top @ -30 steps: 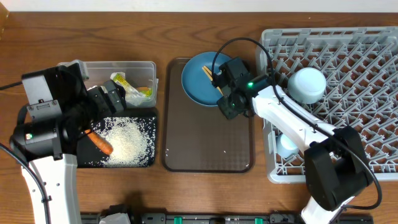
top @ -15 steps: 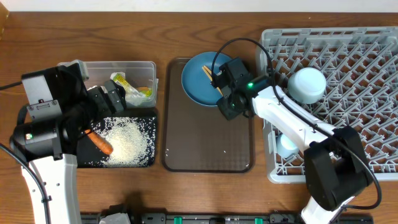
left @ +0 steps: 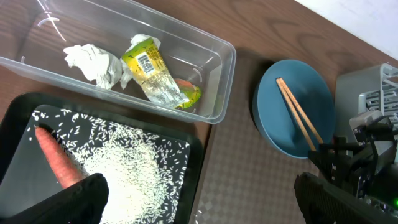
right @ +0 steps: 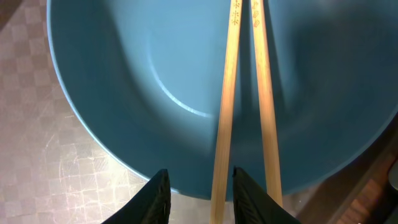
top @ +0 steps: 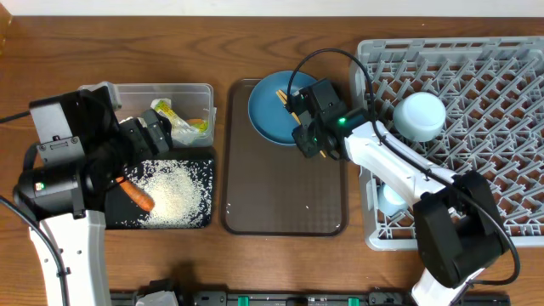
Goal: Sort waste into correct bins and load items into the dishwasher rack
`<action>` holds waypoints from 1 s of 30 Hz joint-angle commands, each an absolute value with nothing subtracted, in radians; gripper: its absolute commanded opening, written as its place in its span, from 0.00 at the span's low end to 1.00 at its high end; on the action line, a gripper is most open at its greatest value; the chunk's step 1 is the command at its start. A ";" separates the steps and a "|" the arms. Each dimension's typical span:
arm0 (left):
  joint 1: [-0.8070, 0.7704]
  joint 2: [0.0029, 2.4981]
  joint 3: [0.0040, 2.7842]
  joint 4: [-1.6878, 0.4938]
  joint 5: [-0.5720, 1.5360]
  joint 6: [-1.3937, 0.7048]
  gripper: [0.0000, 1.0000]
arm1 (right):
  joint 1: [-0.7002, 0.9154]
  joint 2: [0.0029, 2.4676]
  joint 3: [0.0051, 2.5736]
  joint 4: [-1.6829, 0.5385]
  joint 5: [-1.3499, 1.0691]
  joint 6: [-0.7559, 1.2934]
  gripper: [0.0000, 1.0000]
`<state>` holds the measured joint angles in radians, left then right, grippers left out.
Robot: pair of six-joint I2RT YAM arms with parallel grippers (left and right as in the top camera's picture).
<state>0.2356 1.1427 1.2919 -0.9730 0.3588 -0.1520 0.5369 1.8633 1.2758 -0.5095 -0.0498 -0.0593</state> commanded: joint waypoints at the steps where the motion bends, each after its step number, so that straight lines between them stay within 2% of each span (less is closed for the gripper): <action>1: 0.241 1.137 1.294 -0.976 0.347 -0.139 0.98 | 0.532 1.859 1.258 -0.489 -0.049 -0.057 0.33; 30: 0.241 1.137 1.294 -0.976 0.347 -0.139 0.98 | 0.532 1.859 1.168 -0.318 -0.030 -0.045 0.31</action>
<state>0.2356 1.1427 1.2919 -0.9730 0.3588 -0.1520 0.5369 1.8633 1.1851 -0.3313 -0.0437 -0.0586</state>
